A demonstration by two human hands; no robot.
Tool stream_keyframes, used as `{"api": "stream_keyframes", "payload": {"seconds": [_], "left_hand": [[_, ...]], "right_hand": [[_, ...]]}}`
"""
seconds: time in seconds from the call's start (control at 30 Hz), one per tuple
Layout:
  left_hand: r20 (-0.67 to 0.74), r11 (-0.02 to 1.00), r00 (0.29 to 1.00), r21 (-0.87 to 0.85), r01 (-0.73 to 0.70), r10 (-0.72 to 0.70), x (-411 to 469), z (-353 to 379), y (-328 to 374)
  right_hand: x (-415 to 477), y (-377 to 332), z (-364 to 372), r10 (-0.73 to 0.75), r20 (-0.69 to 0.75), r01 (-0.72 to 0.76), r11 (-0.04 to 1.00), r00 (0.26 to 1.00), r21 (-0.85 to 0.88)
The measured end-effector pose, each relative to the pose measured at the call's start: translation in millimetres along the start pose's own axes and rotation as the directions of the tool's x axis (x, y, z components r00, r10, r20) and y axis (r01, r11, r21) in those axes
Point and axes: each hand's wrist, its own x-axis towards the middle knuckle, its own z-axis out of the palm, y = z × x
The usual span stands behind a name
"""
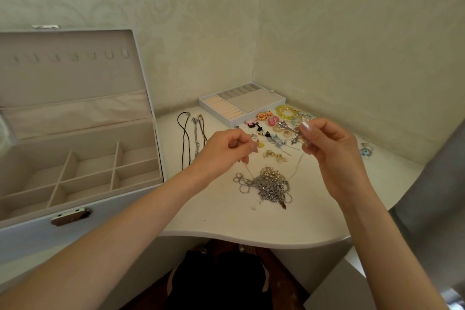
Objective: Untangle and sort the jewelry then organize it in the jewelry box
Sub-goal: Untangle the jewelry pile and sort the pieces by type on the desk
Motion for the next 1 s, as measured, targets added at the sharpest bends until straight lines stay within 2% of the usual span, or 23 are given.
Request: {"api": "stream_keyframes", "payload": {"seconds": [0.1,0.23,0.43,0.6,0.7,0.87,1.0], "left_hand": [[0.000,0.999,1.000,-0.050,0.007,-0.007,-1,0,3],[0.092,0.991,0.996,-0.136,0.016,-0.003,-4,4,10],[0.214,0.985,0.976,-0.161,0.068,-0.032,-7,13,22],[0.185,0.963,0.982,-0.255,0.091,-0.044,-7,13,27],[0.122,0.968,0.991,-0.238,0.076,-0.048,-5,13,26],[0.204,0.923,0.978,-0.368,0.117,-0.043,-8,14,27],[0.208,0.921,0.978,-0.376,0.104,-0.025,-8,13,26]], "right_hand": [[1,-1,0,0.018,0.030,-0.020,0.997,0.999,0.069],[0,-2,5,0.052,0.072,-0.061,0.989,0.996,0.134],[1,-2,8,0.043,0.034,-0.043,0.999,0.998,-0.010],[2,-2,8,0.052,0.017,-0.053,0.996,0.998,0.067],[1,-2,8,0.068,0.025,-0.069,0.995,0.997,0.073],[1,-5,9,0.102,0.074,-0.105,0.994,0.992,0.042],[1,-5,8,0.126,0.097,-0.130,0.991,0.987,0.036]]}}
